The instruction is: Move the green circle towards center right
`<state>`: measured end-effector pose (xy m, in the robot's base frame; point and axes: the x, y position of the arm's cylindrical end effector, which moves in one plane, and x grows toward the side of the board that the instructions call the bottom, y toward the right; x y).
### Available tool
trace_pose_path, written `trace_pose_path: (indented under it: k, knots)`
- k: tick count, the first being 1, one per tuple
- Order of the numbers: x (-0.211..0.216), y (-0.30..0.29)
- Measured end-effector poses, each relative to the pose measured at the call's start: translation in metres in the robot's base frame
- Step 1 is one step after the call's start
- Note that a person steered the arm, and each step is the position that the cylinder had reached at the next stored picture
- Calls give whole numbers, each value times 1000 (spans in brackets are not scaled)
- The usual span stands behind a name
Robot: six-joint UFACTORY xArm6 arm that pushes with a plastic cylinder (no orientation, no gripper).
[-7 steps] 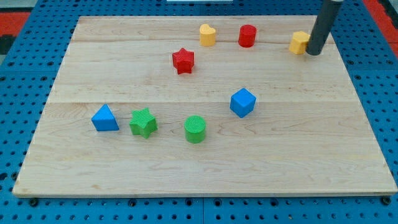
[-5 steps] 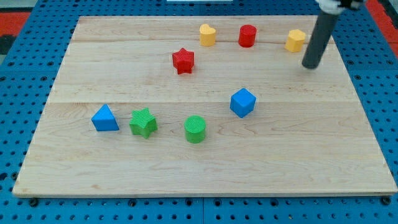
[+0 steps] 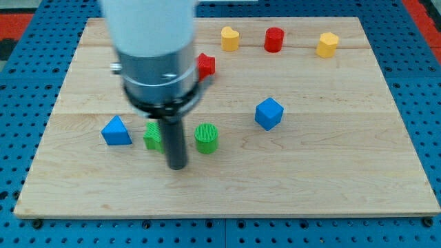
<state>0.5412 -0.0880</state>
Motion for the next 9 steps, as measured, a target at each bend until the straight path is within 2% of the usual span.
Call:
trace_pose_path:
  k: [1, 2, 3, 4, 5, 6, 7, 8, 9]
  knots:
    - [-25, -3]
    - [-26, 88]
    - [-28, 105]
    - [-33, 31]
    - [-57, 74]
    - [-64, 112]
    - [-33, 128]
    - [-22, 148]
    - [-75, 185]
